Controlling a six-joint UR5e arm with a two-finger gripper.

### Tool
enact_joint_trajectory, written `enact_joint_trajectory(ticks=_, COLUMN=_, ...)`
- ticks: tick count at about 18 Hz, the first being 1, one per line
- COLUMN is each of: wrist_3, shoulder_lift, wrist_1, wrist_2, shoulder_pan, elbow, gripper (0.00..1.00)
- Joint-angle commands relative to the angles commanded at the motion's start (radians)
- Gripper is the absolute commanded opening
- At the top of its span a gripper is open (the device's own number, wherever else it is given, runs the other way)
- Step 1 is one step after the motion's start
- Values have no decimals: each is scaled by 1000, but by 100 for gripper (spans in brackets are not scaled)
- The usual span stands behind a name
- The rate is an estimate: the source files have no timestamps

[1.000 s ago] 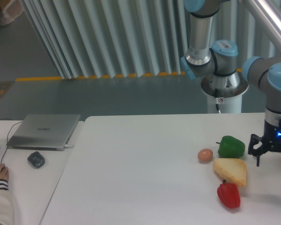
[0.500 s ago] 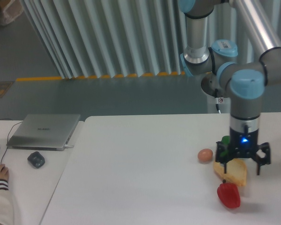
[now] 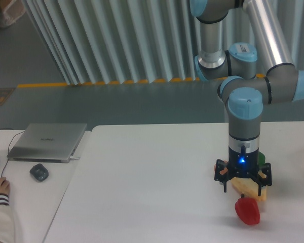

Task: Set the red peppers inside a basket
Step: 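Move the open gripper over the red pepper and lower toward it, then close the gripper on the red pepper's stem and lift it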

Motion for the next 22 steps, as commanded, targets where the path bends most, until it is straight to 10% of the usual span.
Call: enact_joint_trajectory(ticks=22, wrist_3=-58, shoulder_lift=-44, wrist_1=3, wrist_2=72, shoulder_pan=0, elbow=0, gripper=100)
